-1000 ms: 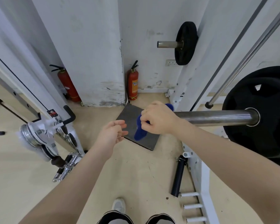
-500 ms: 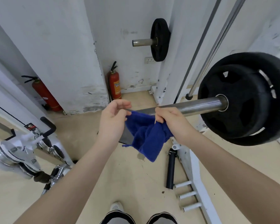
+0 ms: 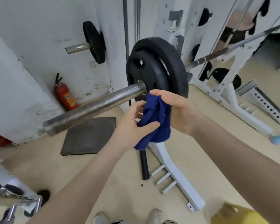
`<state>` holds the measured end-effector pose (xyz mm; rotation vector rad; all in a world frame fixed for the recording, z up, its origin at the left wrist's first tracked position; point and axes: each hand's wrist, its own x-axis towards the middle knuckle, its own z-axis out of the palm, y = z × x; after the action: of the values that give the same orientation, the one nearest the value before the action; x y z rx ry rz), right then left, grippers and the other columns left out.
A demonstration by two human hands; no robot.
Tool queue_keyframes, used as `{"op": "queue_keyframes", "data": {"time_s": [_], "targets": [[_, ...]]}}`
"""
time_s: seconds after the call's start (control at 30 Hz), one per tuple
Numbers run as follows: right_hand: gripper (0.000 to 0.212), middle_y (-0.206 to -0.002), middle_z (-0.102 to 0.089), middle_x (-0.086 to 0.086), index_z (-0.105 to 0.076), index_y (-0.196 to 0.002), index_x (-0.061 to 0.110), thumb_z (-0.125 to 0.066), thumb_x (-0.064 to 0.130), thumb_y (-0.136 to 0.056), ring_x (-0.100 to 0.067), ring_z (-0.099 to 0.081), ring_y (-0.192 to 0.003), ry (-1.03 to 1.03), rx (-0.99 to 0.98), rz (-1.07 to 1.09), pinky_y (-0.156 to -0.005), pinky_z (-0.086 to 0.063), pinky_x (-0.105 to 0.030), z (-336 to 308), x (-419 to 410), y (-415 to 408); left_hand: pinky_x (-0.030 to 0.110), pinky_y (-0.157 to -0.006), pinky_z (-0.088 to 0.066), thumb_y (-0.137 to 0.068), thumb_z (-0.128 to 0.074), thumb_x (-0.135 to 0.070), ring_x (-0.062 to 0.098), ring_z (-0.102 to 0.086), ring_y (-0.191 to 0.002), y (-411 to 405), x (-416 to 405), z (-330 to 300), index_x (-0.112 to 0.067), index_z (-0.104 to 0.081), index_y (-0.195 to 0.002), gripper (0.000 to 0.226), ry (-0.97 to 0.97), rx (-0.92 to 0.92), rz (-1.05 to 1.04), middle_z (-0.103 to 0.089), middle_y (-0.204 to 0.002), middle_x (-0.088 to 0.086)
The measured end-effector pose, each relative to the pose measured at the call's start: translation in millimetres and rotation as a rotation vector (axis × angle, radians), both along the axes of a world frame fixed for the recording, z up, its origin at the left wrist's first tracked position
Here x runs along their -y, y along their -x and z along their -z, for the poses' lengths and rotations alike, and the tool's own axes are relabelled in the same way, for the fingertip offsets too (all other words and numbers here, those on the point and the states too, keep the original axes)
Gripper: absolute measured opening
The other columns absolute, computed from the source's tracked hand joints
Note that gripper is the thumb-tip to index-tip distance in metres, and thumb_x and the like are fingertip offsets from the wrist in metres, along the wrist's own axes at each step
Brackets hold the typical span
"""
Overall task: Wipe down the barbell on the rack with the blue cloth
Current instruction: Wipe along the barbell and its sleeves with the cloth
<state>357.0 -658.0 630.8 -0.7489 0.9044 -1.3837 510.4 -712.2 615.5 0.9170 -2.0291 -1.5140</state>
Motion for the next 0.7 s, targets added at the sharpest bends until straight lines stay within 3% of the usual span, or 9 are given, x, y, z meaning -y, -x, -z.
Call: {"op": "queue_keyframes", "data": {"time_s": [0.03, 0.13, 0.23, 0.3, 0.43, 0.6, 0.7], "targets": [[0.06, -0.103, -0.066, -0.017, -0.056, -0.119, 0.007, -0.075, 0.018, -0.063, -0.028, -0.065, -0.095, 0.018, -0.011, -0.007, -0.084, -0.055, -0.036, -0.6, -9.9, 11.8, 0.032, -0.085, -0.054, -0.079, -0.071, -0.02, 0.006, -0.06, -0.101, 10.8, -7.1, -4.3, -0.035, -0.046, -0.113, 0.045, 0.022, -0.004, -0.008, -0.059, -0.106, -0.019], [0.071, -0.12, -0.058, -0.015, -0.042, -0.136, 0.017, -0.065, 0.007, -0.069, -0.029, -0.059, -0.108, 0.036, -0.108, -0.018, -0.093, -0.051, -0.038, -12.1, -32.4, 38.2, 0.035, -0.081, -0.056, -0.077, -0.072, -0.022, 0.012, -0.064, -0.092, 35.4, -18.3, -15.2, -0.033, -0.052, -0.102, 0.034, 0.024, -0.072, -0.051, -0.065, -0.097, -0.011], [0.087, -0.118, -0.056, -0.012, -0.038, -0.138, 0.027, -0.08, 0.01, -0.063, -0.025, -0.06, -0.105, 0.073, -0.154, -0.074, -0.089, -0.051, -0.035, -24.9, -44.8, 61.2, 0.04, -0.081, -0.056, -0.08, -0.068, -0.016, 0.018, -0.066, -0.09, 55.5, -21.6, -26.6, -0.03, -0.055, -0.093, 0.023, -0.022, -0.125, -0.04, -0.067, -0.094, -0.003], [0.08, -0.119, -0.057, -0.008, -0.043, -0.133, 0.025, -0.081, 0.013, -0.064, -0.023, -0.059, -0.106, 0.071, -0.257, -0.047, -0.088, -0.052, -0.033, -31.4, -46.4, 71.3, 0.042, -0.081, -0.056, -0.083, -0.066, -0.016, 0.02, -0.066, -0.09, 67.8, -18.8, -34.3, -0.027, -0.056, -0.093, 0.018, -0.032, -0.135, -0.021, -0.068, -0.093, -0.001], [0.051, -0.115, -0.058, -0.003, -0.052, -0.121, 0.024, -0.06, 0.004, -0.075, -0.015, -0.061, -0.101, 0.065, -0.364, 0.132, -0.09, -0.051, -0.028, -43.6, -37.9, 83.5, 0.046, -0.082, -0.055, -0.086, -0.063, -0.018, 0.024, -0.067, -0.089, 92.2, -5.3, -48.2, -0.019, -0.058, -0.095, 0.01, -0.061, -0.174, 0.028, -0.069, -0.09, 0.004], [0.026, -0.104, -0.066, -0.002, -0.059, -0.11, 0.017, -0.061, 0.005, -0.087, -0.015, -0.063, -0.099, 0.034, -0.502, 0.351, -0.092, -0.051, -0.032, -50.1, -24.5, 99.4, 0.044, -0.081, -0.057, -0.083, -0.067, -0.021, 0.021, -0.07, -0.085, 117.6, 14.3, -63.0, -0.022, -0.061, -0.093, 0.011, -0.092, -0.25, 0.07, -0.072, -0.089, 0.003], [0.015, -0.102, -0.068, -0.004, -0.062, -0.106, 0.013, -0.054, 0.013, -0.093, -0.02, -0.064, -0.099, -0.028, -0.551, 0.469, -0.093, -0.05, -0.038, -50.8, -20.0, 114.4, 0.032, -0.072, -0.056, -0.082, -0.067, -0.032, 0.013, -0.069, -0.081, 136.7, 27.5, -69.1, -0.025, -0.062, -0.097, 0.017, 0.112, -0.151, 0.149, -0.072, -0.084, -0.005]]}}
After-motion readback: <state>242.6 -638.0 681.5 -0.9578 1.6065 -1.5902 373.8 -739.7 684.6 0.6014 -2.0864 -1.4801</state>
